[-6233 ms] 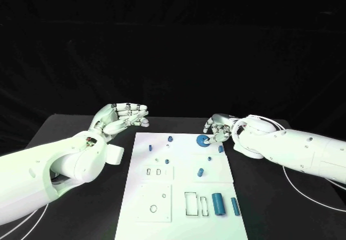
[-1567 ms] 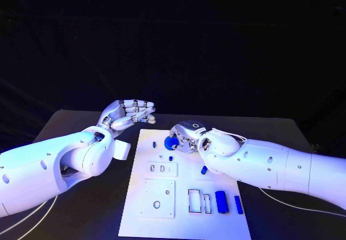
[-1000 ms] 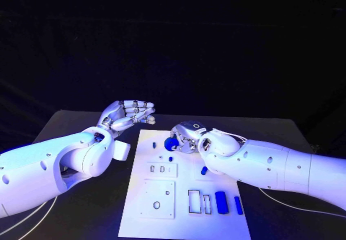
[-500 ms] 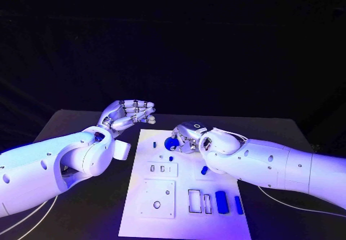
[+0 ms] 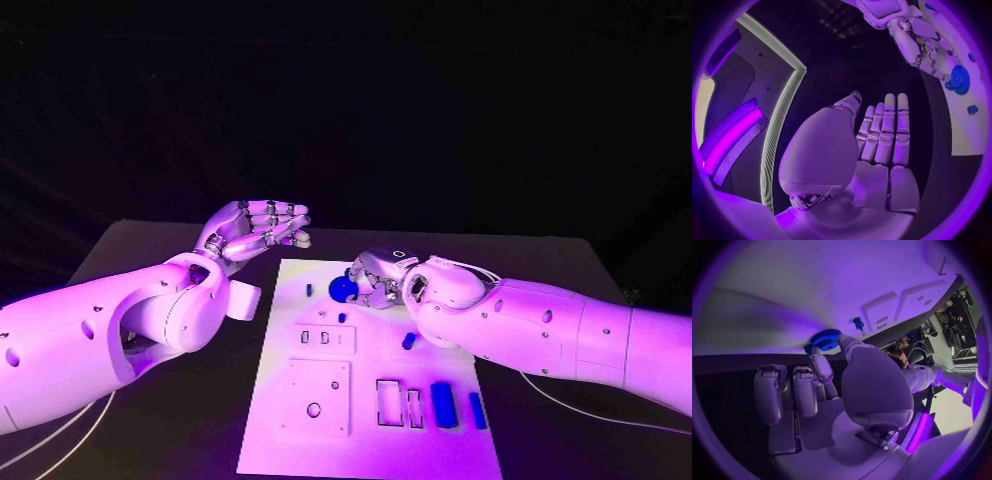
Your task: Assemble the parts on the task board
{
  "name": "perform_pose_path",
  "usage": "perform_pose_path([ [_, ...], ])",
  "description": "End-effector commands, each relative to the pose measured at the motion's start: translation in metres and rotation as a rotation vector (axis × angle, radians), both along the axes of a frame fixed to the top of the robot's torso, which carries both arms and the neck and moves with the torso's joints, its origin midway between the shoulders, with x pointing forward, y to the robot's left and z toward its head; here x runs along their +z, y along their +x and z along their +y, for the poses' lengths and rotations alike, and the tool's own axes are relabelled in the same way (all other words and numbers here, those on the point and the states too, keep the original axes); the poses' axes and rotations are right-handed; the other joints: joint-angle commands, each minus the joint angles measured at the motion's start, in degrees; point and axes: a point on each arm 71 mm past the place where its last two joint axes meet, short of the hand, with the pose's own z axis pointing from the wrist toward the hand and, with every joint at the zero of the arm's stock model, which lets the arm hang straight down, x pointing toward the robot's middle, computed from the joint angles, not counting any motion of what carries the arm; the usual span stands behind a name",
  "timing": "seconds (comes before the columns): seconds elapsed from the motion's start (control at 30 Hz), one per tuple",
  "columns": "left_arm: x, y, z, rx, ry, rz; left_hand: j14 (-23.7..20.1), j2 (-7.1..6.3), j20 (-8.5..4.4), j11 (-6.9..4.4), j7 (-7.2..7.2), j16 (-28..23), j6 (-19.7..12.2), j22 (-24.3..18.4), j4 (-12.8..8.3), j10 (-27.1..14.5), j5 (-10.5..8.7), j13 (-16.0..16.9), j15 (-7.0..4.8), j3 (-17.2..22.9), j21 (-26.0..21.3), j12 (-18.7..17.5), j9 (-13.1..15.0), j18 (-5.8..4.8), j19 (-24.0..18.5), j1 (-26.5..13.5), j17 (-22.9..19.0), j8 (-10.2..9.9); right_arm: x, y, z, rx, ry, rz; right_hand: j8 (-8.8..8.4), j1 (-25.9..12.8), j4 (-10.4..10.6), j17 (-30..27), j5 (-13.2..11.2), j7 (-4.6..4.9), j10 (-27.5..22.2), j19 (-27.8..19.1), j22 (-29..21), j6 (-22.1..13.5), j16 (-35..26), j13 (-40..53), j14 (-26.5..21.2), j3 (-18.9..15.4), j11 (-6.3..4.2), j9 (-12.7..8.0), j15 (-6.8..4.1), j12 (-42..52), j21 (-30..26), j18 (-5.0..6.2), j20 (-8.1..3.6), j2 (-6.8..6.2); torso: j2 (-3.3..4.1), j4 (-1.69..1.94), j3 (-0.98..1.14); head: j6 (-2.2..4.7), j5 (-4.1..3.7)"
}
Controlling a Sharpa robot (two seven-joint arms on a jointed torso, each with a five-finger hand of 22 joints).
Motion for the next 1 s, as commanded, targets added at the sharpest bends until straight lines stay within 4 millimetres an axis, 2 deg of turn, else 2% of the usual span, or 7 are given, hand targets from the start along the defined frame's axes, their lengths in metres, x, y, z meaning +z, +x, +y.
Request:
perform_pose_path([
  [0.03,0.001,0.000,-0.001,-0.012,-0.007,-0.006,-0.5,-0.20,-0.02,0.27,0.93,-0.3,0.2,0.1,-0.1,0.1,0.10,0.0,-0.09,0.3,0.3,-0.2,0.1,0.47,-0.4,0.2,0.1,-0.3,-0.005,-0.003,-0.003,-0.002,-0.028,0.031,0.04,-0.6,0.0,10.2,0.2,-0.26,0.5,3.4,12.0,0.0,0.4,0.1,5.0,-0.4,0.03,0.0,0.29,0.2,0.4,-1.00,0.42,0.17,0.02,0.05,0.01,-0.01,-0.01],
  [0.27,0.001,0.000,0.000,-0.010,-0.006,-0.006,-0.5,-0.20,-0.02,0.27,0.93,-0.3,0.2,0.1,-0.1,0.1,0.10,0.0,-0.09,0.3,0.3,-0.2,0.1,0.47,-0.4,0.2,0.1,-0.3,0.001,-0.009,-0.012,-0.010,0.004,-0.001,0.09,-0.7,-0.1,10.2,0.6,-0.33,0.7,3.5,12.1,0.2,0.4,0.3,5.0,-0.3,-0.03,0.0,0.26,0.5,0.6,-1.05,0.41,0.35,-0.02,0.00,0.00,0.01,-0.02],
  [0.4,0.001,0.000,0.001,-0.007,-0.005,-0.006,-0.5,-0.20,-0.02,0.27,0.93,-0.3,0.2,0.1,-0.1,0.1,0.10,0.0,-0.09,0.3,0.3,-0.2,0.1,0.47,-0.4,0.2,0.1,-0.3,0.012,-0.013,-0.029,-0.035,0.064,-0.053,0.12,-0.5,-0.3,10.3,0.9,-0.39,0.9,3.7,12.3,0.3,0.4,0.6,5.0,0.0,-0.09,0.0,0.21,0.7,0.8,-1.11,0.38,0.37,-0.11,-0.14,0.03,0.06,0.09],
  [0.7,0.001,0.002,0.006,0.004,-0.002,-0.006,-0.5,-0.23,0.00,0.29,0.95,-0.4,0.2,0.1,-0.1,0.1,0.10,0.0,-0.07,0.4,0.4,-0.2,0.1,0.46,-0.6,0.2,0.2,-0.3,0.042,-0.015,-0.095,-0.149,0.242,0.026,-0.15,3.6,-1.9,10.2,1.1,-0.37,0.8,3.4,12.1,0.3,0.4,0.8,5.0,0.5,-0.14,-0.2,0.14,0.9,0.4,-1.01,0.25,-1.79,-0.41,-0.66,0.21,0.44,-0.40],
  [0.8,0.000,0.002,0.006,0.004,-0.002,-0.006,-0.5,-0.23,0.00,0.29,0.95,-0.4,0.2,0.1,-0.1,0.1,0.10,0.0,-0.07,0.4,0.4,-0.2,0.1,0.46,-0.6,0.2,0.2,-0.3,0.045,-0.016,-0.117,-0.146,0.262,0.071,-0.53,5.8,-2.9,9.9,1.1,-0.18,0.1,2.7,11.3,-0.2,0.2,0.4,4.8,0.1,0.01,-0.4,0.25,0.2,-0.7,-0.72,0.35,-2.18,-0.54,-0.90,0.41,0.46,-0.37],
  [0.9,0.000,0.002,0.006,0.001,-0.004,-0.005,-0.5,-0.23,0.00,0.29,0.95,-0.4,0.2,0.1,-0.1,0.1,0.10,0.0,-0.07,0.4,0.4,-0.2,0.1,0.46,-0.6,0.2,0.2,-0.3,0.045,-0.016,-0.140,-0.142,0.272,0.106,-0.90,8.1,-3.9,10.4,1.2,-0.15,-0.4,2.4,11.1,-0.7,0.4,0.1,5.0,-0.1,0.06,-0.5,0.32,-0.3,-1.2,-0.61,0.44,-2.43,-0.63,-1.07,0.66,0.72,-0.89],
  [1.0,0.000,0.002,0.006,-0.004,-0.006,-0.005,-0.5,-0.26,0.00,0.29,0.94,-0.4,0.2,0.2,-0.1,0.1,0.09,0.0,-0.06,0.4,0.5,-0.2,0.1,0.46,-0.6,0.2,0.2,-0.3,0.040,-0.017,-0.160,-0.147,0.276,0.127,-1.06,8.8,-4.2,10.8,1.2,-0.24,-0.6,2.4,11.1,-1.0,0.6,0.0,5.1,-0.5,0.00,-0.6,0.29,-0.4,-1.2,-0.61,0.43,-2.68,-0.71,-1.17,0.74,0.78,-1.36],
])
